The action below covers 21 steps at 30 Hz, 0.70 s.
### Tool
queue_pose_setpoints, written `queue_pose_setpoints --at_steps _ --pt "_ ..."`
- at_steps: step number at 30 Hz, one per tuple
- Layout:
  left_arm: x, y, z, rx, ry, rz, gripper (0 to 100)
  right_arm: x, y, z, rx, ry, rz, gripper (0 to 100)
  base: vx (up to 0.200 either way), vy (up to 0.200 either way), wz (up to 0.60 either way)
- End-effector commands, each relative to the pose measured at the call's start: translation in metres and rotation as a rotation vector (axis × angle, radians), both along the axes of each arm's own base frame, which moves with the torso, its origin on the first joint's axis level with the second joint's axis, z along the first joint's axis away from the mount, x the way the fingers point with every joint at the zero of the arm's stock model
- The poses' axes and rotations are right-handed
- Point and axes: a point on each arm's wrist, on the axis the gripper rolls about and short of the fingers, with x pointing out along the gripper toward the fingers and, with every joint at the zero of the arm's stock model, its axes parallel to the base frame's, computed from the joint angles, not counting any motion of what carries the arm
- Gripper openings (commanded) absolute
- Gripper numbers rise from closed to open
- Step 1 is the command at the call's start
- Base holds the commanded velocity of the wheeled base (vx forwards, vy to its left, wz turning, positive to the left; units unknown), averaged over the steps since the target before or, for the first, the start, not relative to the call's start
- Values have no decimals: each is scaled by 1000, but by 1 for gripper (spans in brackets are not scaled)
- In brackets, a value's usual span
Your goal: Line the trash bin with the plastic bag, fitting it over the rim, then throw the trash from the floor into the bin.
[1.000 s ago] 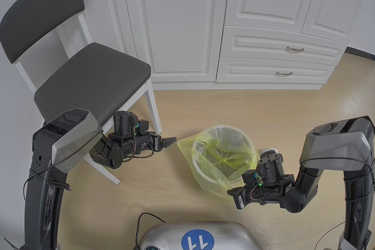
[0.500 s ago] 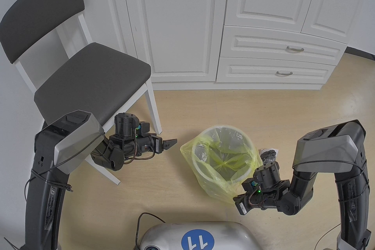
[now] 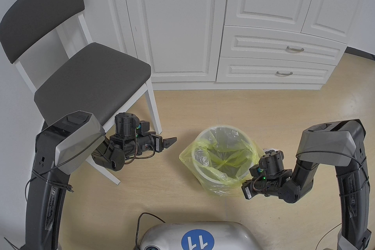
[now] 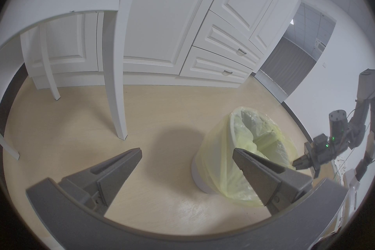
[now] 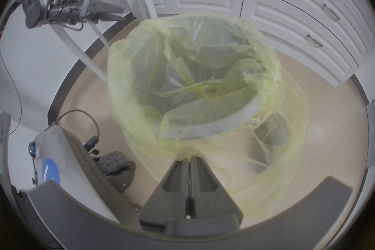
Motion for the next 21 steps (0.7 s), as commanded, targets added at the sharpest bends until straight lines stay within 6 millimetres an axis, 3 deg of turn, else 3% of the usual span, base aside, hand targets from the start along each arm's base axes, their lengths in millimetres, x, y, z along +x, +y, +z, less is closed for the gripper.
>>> queue_pose_setpoints --at_steps 1,13,21 --pt "1 0 0 -2 -5 0 100 18 -15 -1 14 -32 -57 0 0 0 0" --pt "5 0 1 -8 -21 7 100 68 -36 6 179 -117 -246 0 0 0 0" --pt "6 0 0 -8 -21 7 100 69 -38 6 185 -114 -244 0 0 0 0"
